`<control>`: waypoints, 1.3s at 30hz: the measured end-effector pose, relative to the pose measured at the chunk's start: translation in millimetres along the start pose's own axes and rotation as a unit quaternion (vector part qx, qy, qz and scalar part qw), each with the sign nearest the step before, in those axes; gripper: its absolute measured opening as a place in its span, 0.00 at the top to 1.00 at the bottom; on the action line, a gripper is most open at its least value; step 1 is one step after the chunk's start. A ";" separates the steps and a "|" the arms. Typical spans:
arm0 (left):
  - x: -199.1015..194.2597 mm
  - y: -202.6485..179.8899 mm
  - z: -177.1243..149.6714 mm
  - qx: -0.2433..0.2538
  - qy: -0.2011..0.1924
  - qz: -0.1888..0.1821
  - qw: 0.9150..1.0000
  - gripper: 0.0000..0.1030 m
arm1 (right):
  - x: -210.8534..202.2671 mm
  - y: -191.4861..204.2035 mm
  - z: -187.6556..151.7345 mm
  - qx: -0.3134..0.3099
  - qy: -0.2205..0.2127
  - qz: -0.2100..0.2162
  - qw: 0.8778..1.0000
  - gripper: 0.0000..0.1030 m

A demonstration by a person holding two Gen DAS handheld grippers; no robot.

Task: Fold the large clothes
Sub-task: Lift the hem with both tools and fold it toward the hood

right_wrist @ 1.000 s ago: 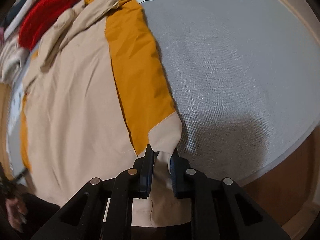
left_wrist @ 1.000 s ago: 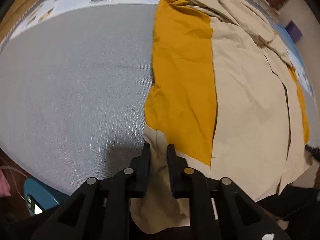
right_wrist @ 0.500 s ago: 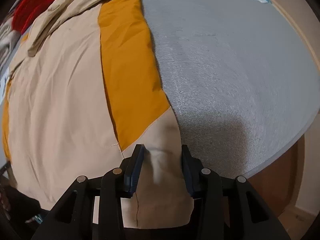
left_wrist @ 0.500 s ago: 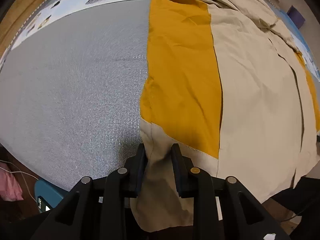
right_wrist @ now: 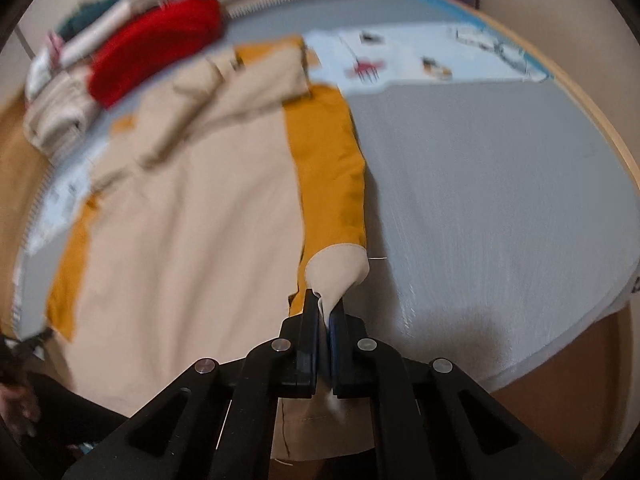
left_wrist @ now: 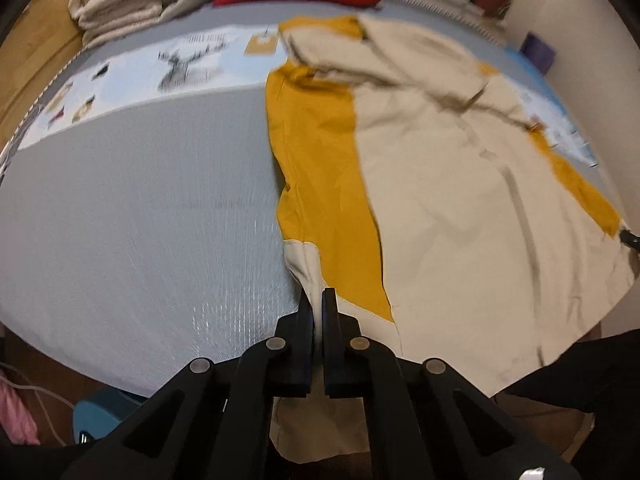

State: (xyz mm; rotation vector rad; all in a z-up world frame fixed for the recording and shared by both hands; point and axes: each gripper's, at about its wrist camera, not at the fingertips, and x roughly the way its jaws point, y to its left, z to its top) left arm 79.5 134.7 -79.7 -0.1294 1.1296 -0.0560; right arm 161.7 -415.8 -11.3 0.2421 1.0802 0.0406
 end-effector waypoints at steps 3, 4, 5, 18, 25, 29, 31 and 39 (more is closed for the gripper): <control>-21.6 3.0 10.7 0.003 -0.027 -0.014 1.000 0.98 | -19.7 15.2 11.8 -0.007 -0.025 0.019 0.999 0.96; -33.1 4.9 12.4 0.004 -0.037 -0.021 0.999 0.98 | -26.9 16.3 13.1 -0.011 -0.031 0.024 0.999 0.96; -40.6 7.9 14.2 0.004 -0.043 -0.025 0.999 0.99 | -31.0 18.5 14.0 -0.012 -0.036 0.028 0.999 0.96; -126.7 51.2 9.5 -0.002 -0.074 -0.087 0.993 1.00 | -88.1 36.8 -0.4 -0.017 -0.065 0.090 0.994 0.97; -74.8 56.3 13.9 -0.045 0.012 -0.058 0.997 1.00 | -64.9 27.0 -23.4 -0.007 -0.029 0.052 0.998 0.97; -14.8 54.6 27.0 -0.087 0.060 -0.065 0.992 0.75 | -51.5 33.7 -18.0 -0.017 -0.021 0.035 0.999 0.97; 23.0 58.0 21.5 -0.107 0.097 -0.055 0.988 0.75 | -46.2 33.9 -18.3 -0.022 -0.015 0.029 0.999 0.97; 81.9 71.4 8.6 -0.133 0.171 -0.021 0.976 0.72 | -37.0 20.9 -20.2 -0.001 0.000 0.021 1.000 0.97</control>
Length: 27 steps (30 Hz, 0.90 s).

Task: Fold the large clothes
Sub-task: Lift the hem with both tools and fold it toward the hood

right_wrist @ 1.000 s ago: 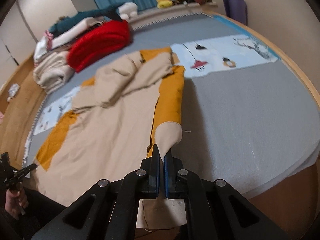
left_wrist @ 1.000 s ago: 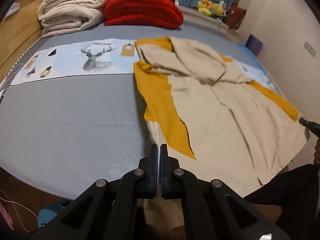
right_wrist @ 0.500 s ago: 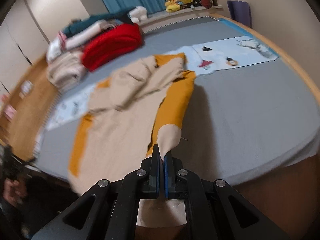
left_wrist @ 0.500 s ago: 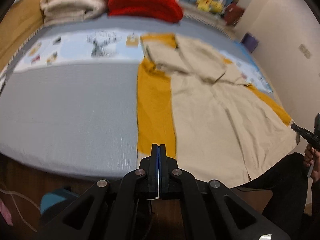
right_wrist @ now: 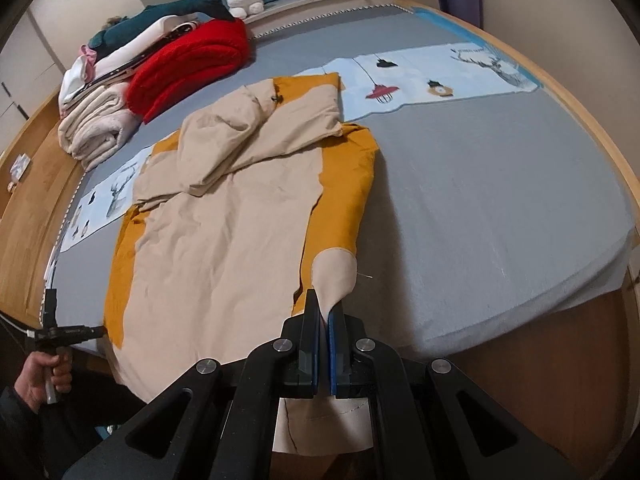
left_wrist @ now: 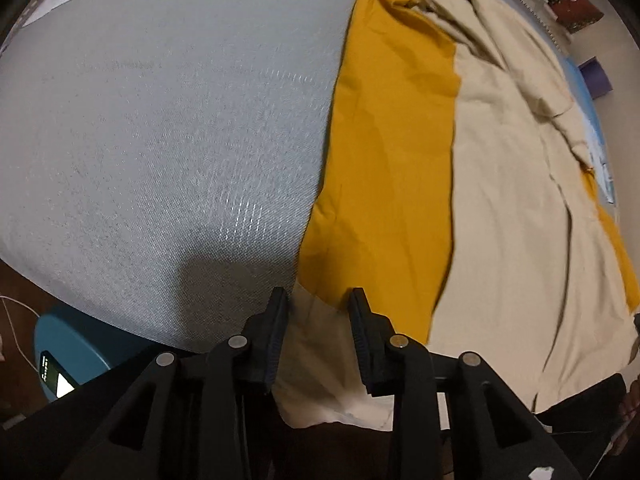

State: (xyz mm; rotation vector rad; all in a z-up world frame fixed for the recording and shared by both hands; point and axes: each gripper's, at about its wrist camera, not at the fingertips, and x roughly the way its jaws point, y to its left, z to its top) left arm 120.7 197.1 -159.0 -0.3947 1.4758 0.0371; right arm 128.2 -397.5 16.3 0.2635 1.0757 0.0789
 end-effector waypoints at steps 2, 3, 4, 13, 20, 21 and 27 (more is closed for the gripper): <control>2.7 -1.9 -3.5 0.002 0.004 0.009 1.000 0.72 | 1.4 -2.4 0.7 0.005 0.003 0.000 1.000 0.97; 4.2 -3.9 -3.5 0.007 0.003 0.014 1.000 0.70 | 1.9 -2.2 0.6 0.006 0.004 -0.001 1.000 0.97; 5.6 -6.4 -3.5 0.013 0.002 0.018 1.000 0.70 | 2.9 -2.2 0.6 0.006 0.006 -0.002 1.000 0.97; -21.6 -30.7 -10.4 0.074 -0.040 0.007 0.996 0.98 | 0.1 -4.6 1.2 0.013 0.007 0.000 1.000 0.97; -118.5 -44.4 -27.3 0.163 -0.110 -0.060 0.979 0.98 | -38.0 -2.6 0.5 -0.002 -0.027 0.025 0.999 0.97; -129.3 -43.5 -30.4 0.169 -0.113 -0.071 0.977 0.98 | -45.6 -3.6 0.1 0.002 -0.030 0.034 0.999 0.97; -196.5 -34.8 -55.8 0.175 -0.116 -0.137 0.968 0.98 | -100.1 -4.8 -10.8 -0.005 -0.058 0.071 0.996 0.97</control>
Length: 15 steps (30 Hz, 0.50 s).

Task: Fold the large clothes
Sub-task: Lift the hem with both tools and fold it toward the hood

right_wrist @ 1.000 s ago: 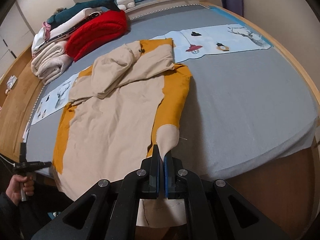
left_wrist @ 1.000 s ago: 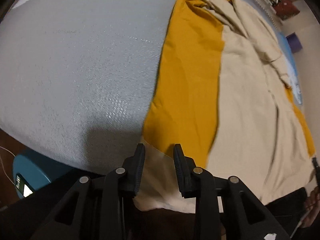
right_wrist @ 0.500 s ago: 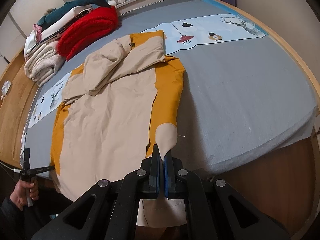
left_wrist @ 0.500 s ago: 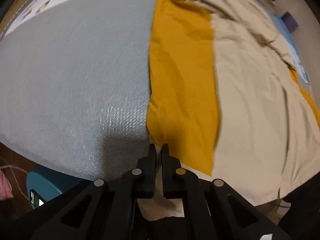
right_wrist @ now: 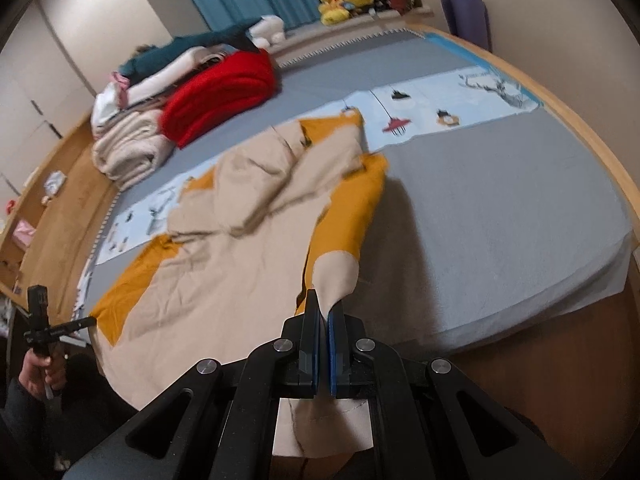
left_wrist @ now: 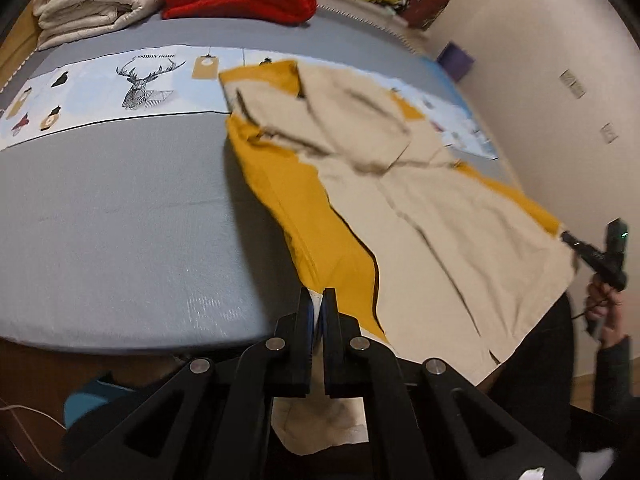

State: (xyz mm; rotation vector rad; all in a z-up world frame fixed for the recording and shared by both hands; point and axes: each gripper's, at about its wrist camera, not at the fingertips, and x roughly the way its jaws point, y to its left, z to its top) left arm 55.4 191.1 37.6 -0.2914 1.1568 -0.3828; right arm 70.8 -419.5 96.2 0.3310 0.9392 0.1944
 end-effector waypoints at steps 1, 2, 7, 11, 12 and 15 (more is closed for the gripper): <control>-10.9 -0.5 -5.2 -0.003 -0.001 -0.008 1.000 0.98 | -9.5 -0.1 -2.1 0.003 -0.004 0.006 1.000 0.97; -19.7 -1.6 -8.3 -0.006 -0.001 -0.014 1.000 0.98 | -20.1 -0.4 -3.9 0.006 -0.010 0.013 1.000 0.97; -41.8 7.4 -20.8 -0.049 0.014 -0.036 0.998 0.98 | -58.7 -4.0 -9.3 0.023 -0.038 0.035 0.998 0.97; -34.3 23.1 -2.8 -0.083 0.014 -0.048 0.995 0.98 | -49.6 -6.7 7.4 0.024 -0.043 0.031 0.998 0.97; -26.6 29.1 10.9 -0.088 0.012 -0.046 0.995 0.98 | -40.5 -8.5 16.6 0.026 -0.042 0.025 0.998 0.97; -2.1 43.3 42.2 -0.101 0.013 -0.052 0.993 0.98 | -3.8 -13.7 48.2 0.035 -0.035 0.025 0.998 0.97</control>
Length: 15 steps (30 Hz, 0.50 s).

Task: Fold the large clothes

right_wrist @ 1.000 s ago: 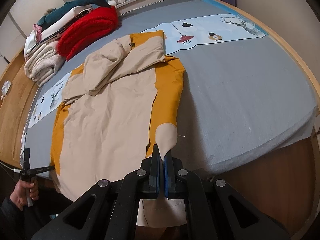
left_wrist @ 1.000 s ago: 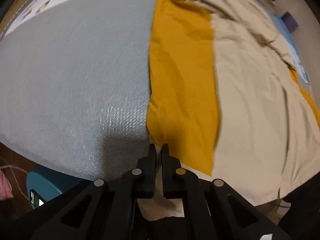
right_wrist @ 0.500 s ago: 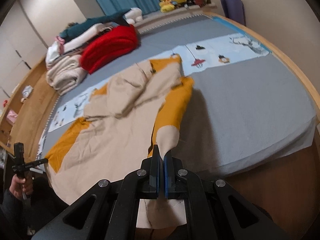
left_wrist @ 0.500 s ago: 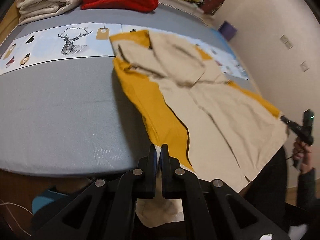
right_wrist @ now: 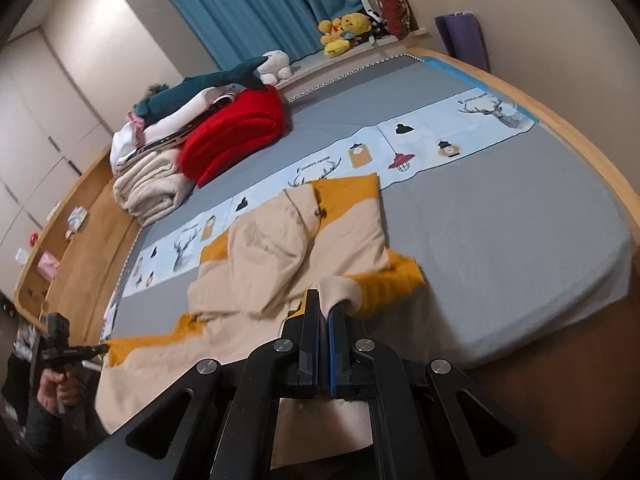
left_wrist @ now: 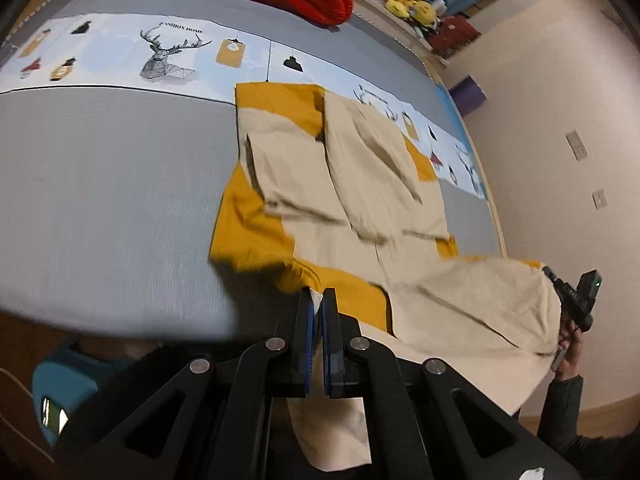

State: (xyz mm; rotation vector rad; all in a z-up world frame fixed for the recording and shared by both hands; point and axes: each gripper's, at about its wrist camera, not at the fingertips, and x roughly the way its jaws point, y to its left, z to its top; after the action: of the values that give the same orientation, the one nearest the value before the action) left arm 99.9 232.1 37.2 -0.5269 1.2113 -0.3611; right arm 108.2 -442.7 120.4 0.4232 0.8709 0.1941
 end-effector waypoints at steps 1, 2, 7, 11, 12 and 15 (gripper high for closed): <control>13.7 5.2 18.4 -0.006 0.001 -0.001 1.000 0.98 | 18.9 -1.9 12.4 0.000 0.005 -0.010 1.000 0.97; 23.6 10.9 32.0 -0.018 0.002 0.001 1.000 0.98 | 34.9 -3.5 22.6 -0.003 0.009 -0.014 1.000 0.97; 90.9 49.0 105.5 -0.077 0.019 0.002 0.997 0.98 | 149.2 -21.3 84.0 0.009 0.043 -0.049 0.998 0.97; 142.9 78.2 134.0 -0.119 0.051 0.020 0.991 0.95 | 235.2 -34.8 117.7 0.020 0.073 -0.083 0.994 0.96; 149.5 81.8 136.0 -0.125 0.057 0.024 0.990 0.92 | 249.4 -40.0 120.6 0.030 0.077 -0.087 0.993 0.96; 159.8 87.4 141.4 -0.134 0.066 0.038 0.988 0.88 | 281.1 -59.5 119.0 0.069 0.081 -0.078 0.991 0.92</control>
State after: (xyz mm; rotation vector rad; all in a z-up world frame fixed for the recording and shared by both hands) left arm 283.6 246.4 -101.4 -0.6947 1.4142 -0.1711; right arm 378.0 -435.8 -34.1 0.4701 1.0762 0.0234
